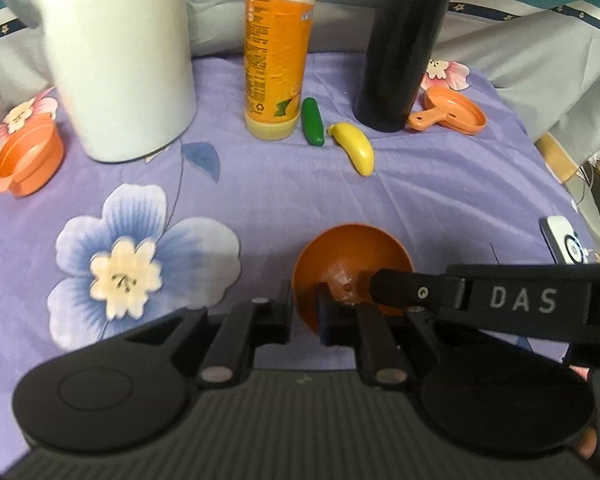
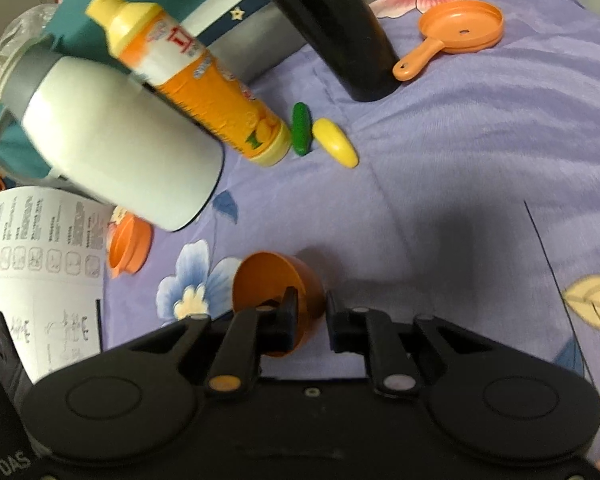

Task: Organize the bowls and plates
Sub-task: 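Carry the orange bowl, lower it into the clear bowl, open right tool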

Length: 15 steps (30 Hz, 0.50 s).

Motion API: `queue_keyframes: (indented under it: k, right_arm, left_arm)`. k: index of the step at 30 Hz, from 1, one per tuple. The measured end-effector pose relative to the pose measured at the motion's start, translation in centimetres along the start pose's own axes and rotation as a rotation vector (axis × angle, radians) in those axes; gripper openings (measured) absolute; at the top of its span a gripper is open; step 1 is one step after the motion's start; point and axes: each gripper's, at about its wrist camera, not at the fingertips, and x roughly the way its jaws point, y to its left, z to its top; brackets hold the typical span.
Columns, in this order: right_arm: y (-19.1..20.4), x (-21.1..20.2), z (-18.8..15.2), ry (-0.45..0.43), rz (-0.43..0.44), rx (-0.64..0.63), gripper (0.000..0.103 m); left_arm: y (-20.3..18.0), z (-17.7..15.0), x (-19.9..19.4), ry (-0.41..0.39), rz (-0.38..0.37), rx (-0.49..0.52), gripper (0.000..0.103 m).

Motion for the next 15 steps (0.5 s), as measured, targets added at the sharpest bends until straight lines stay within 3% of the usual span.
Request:
queue_keyframes:
  k: [15]
  right_arm:
    - [2.3, -6.5, -6.4, 0.001, 0.043, -0.049, 0.015]
  left_arm:
    - [0.2, -5.6, -7.8, -0.033, 0.012, 0.006, 0.011]
